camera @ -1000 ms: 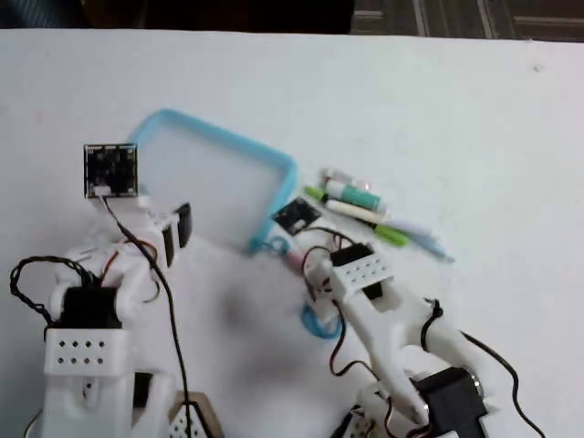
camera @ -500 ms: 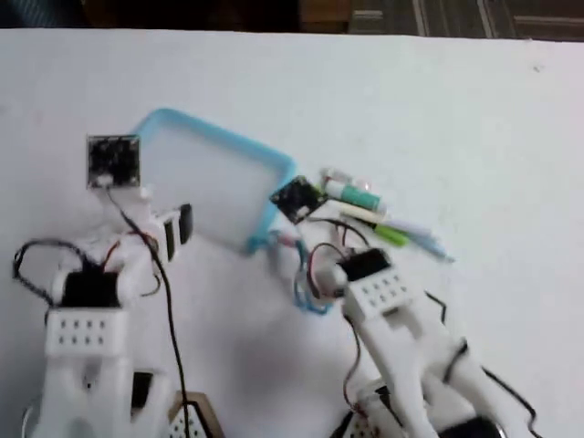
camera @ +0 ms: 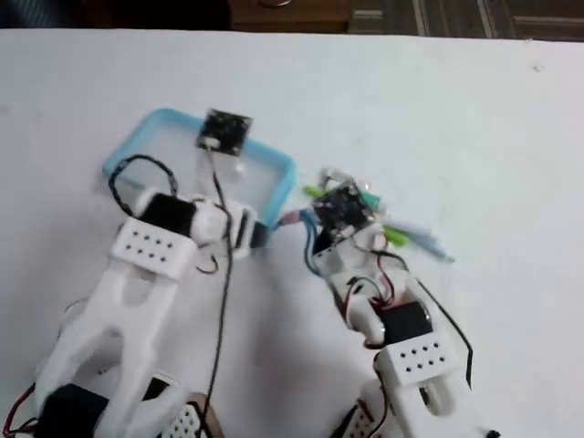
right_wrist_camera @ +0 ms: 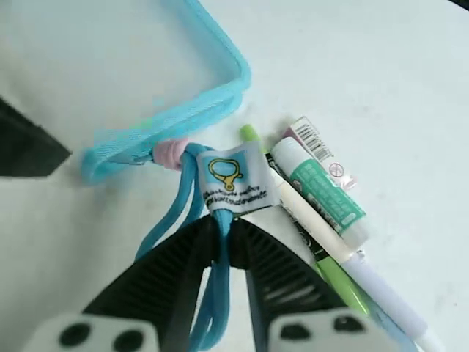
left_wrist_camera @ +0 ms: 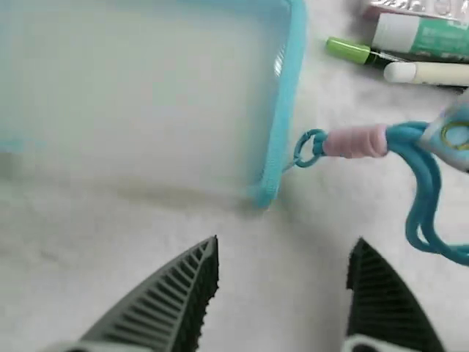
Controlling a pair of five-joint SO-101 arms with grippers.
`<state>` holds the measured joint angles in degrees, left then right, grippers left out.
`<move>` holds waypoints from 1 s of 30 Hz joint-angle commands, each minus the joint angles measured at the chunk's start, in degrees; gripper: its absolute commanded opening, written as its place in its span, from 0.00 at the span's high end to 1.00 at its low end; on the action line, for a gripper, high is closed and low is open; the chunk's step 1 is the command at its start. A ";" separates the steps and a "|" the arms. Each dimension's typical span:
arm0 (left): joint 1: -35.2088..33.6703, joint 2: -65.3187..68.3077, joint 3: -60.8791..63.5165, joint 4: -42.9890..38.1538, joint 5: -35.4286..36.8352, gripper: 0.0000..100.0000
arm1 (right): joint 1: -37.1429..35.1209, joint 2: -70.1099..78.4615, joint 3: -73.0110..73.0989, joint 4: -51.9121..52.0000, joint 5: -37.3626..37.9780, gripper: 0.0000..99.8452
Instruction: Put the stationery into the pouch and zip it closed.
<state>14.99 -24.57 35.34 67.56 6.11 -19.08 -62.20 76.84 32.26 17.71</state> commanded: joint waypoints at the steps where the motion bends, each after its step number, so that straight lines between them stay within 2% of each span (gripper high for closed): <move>1: 1.98 -0.22 4.31 -3.52 0.70 0.64 | 3.03 -1.27 4.04 -9.27 -0.09 0.98; 4: 1.71 -0.48 8.88 -4.40 0.09 0.63 | 3.47 -1.27 8.97 -17.45 -4.66 0.98; 10: 1.71 -0.22 13.10 -8.53 1.23 0.63 | 4.18 -1.27 18.73 -34.33 -23.65 0.98; 13: 1.10 -0.22 13.36 -10.37 1.14 0.63 | 4.09 -0.84 19.60 -34.95 -24.88 0.98; 18: -5.76 0.04 13.36 -13.27 0.88 0.68 | 4.09 -0.75 19.60 -34.42 -24.88 0.98; 20: -6.90 1.89 12.92 -14.59 -2.02 0.69 | 3.82 -0.75 19.60 -34.42 -24.88 0.98; 25: -5.05 10.86 6.68 -15.12 -3.34 0.69 | 3.56 -1.27 19.60 -34.51 -24.88 0.98; 28: 0.48 12.88 1.05 -10.90 -3.78 0.69 | 3.30 -1.27 19.60 -34.42 -24.88 0.98; 30: 2.86 13.32 -0.35 -11.16 -3.87 0.69 | 2.42 -1.10 19.60 -34.42 -24.79 0.98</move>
<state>14.37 -11.65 39.30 56.04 2.77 -15.56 -62.55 95.82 -1.14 -6.73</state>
